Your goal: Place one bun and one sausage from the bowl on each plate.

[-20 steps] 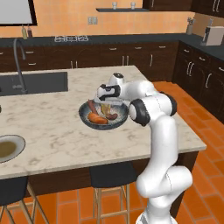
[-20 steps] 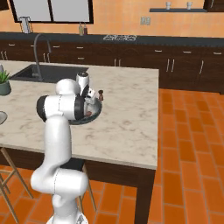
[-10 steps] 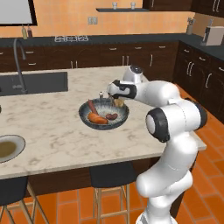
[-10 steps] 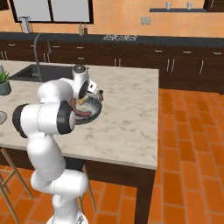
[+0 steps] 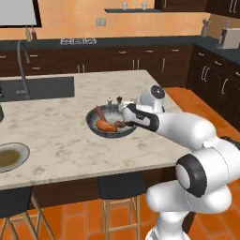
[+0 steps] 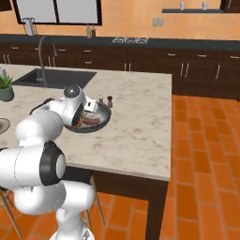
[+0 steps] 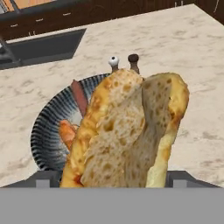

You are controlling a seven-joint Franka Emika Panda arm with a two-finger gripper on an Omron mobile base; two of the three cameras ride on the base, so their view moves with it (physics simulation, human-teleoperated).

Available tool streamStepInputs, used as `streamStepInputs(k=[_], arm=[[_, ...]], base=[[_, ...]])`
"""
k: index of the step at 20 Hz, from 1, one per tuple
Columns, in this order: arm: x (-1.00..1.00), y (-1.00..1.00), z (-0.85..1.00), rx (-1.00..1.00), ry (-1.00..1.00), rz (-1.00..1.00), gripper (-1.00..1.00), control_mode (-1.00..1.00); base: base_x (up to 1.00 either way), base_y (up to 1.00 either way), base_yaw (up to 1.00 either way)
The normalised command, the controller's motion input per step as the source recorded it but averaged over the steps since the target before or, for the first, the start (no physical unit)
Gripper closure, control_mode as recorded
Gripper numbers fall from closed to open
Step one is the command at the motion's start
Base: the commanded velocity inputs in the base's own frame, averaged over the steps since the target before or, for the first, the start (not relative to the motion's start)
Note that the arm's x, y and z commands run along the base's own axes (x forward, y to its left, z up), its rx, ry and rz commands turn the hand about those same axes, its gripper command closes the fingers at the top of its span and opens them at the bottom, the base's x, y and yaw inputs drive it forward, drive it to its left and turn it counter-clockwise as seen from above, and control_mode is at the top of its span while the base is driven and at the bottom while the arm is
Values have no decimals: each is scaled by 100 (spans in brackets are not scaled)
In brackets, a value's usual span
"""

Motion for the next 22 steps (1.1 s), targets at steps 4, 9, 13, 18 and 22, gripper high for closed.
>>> streamStepInputs(k=[4,9,13,18,22], arm=[[0,0,0,0,0,0,100,100],[0,0,0,0,0,0,100,100],[0,0,0,0,0,0,100,100],[0,0,0,0,0,0,100,100],[0,0,0,0,0,0,100,100]], base=[[-100,93,18],[-58,100,6],[-4,100,0],[0,100,-4],[32,100,-15]])
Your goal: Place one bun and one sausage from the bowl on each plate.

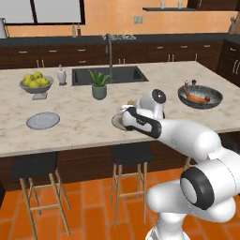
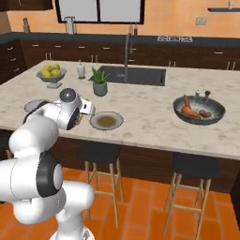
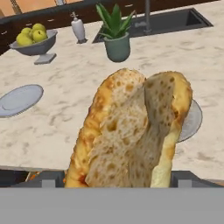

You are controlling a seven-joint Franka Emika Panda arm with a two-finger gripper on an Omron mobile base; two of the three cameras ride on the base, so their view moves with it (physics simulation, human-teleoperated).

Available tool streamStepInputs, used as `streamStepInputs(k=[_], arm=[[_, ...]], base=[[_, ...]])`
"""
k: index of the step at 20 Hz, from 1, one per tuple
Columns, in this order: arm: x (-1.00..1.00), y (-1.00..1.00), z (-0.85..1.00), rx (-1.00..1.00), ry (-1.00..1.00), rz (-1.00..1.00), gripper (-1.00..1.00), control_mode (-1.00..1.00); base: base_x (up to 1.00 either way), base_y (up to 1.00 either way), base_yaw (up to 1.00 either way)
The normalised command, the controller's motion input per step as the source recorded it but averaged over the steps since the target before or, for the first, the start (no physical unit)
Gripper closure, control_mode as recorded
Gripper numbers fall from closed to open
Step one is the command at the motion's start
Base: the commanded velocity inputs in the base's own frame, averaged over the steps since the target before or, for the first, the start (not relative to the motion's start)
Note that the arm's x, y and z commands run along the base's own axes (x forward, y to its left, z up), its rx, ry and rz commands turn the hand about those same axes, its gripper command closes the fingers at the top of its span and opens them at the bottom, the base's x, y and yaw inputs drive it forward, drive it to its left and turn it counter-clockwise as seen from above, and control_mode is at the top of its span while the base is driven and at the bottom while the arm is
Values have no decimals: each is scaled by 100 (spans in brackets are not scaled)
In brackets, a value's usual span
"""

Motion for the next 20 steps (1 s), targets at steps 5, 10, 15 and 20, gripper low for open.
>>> streamStepInputs(k=[5,10,15,20], arm=[[0,0,0,0,0,0,100,100],[0,0,0,0,0,0,100,100],[0,0,0,0,0,0,100,100],[3,100,2,-21,54,0,100,-100]], base=[[48,100,-20],[98,55,-8],[73,27,0],[0,0,0]])
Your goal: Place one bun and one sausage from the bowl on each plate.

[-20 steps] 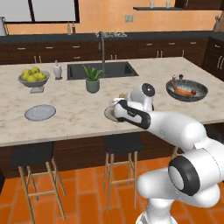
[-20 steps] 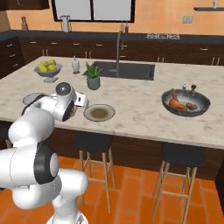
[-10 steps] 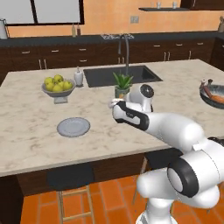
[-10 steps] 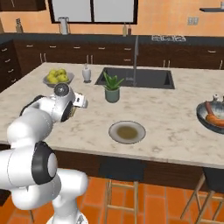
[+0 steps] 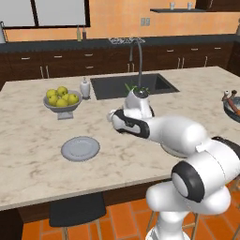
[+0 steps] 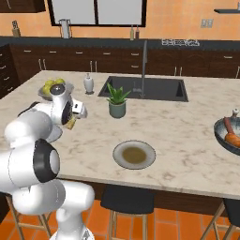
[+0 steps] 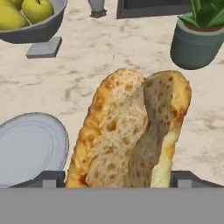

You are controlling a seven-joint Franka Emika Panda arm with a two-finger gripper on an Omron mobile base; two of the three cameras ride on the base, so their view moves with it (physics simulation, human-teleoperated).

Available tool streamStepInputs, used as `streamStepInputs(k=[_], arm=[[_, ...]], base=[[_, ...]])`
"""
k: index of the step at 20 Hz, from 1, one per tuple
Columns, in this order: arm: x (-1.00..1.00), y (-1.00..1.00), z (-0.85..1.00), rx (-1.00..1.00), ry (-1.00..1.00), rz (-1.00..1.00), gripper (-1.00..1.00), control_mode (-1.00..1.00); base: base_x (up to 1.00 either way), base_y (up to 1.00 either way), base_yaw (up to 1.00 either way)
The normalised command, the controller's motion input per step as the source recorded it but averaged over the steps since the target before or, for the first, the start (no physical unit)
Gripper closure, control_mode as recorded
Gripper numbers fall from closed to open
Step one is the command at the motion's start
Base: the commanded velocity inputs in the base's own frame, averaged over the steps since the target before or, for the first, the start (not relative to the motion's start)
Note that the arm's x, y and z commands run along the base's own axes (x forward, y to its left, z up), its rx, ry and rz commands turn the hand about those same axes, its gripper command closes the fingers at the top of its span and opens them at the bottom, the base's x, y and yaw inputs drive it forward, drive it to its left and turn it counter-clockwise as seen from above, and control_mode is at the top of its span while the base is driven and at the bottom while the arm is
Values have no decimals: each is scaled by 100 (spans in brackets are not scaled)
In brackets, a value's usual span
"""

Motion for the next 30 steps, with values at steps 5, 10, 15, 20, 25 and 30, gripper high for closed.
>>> streamStepInputs(k=[5,10,15,20,25,30], arm=[[0,100,12,-7,50,1,100,-100],[11,100,-84,11,26,11,100,-100],[44,96,-93,8,22,3,100,-100],[79,54,-48,-5,7,0,-100,-100],[41,6,-39,-7,10,0,-100,-100],[-53,-30,50,4,-10,0,-100,-100]], base=[[0,0,0],[0,0,0],[0,0,0],[0,0,0],[0,0,0],[0,0,0]])
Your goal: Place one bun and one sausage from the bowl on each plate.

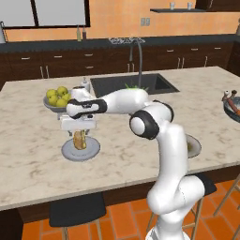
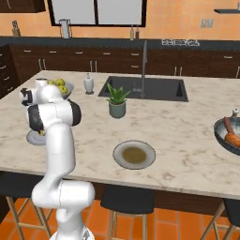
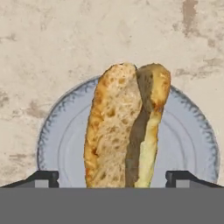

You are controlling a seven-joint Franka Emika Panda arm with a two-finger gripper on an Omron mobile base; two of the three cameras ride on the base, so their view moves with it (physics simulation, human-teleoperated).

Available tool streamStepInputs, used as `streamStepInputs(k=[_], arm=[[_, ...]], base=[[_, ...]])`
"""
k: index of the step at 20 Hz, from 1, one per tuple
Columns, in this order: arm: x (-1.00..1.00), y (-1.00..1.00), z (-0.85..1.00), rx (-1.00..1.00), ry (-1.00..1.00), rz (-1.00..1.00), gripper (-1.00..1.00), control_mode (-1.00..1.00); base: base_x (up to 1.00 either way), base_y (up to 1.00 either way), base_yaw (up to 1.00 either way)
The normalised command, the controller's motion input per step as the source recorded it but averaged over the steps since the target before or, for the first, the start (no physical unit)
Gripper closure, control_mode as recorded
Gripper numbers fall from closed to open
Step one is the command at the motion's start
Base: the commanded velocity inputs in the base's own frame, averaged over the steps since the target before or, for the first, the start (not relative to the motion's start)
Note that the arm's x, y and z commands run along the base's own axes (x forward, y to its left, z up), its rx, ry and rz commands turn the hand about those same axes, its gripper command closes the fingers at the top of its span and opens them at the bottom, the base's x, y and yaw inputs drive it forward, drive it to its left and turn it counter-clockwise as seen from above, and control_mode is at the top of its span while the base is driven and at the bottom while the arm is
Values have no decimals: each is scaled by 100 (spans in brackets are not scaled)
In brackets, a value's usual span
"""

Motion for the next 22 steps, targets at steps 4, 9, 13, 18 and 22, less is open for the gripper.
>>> streamStepInputs(k=[4,9,13,18,22], arm=[[-100,-59,81,4,-19,-1,-100,-100],[-100,-100,39,4,-8,0,-100,-100],[-100,-100,1,0,-10,0,-100,-100],[-20,-20,0,0,-6,-1,-100,100],[0,0,0,0,0,0,-100,100]], base=[[0,0,0],[0,0,0],[0,0,0],[-80,-80,-2],[-77,-100,-9]])
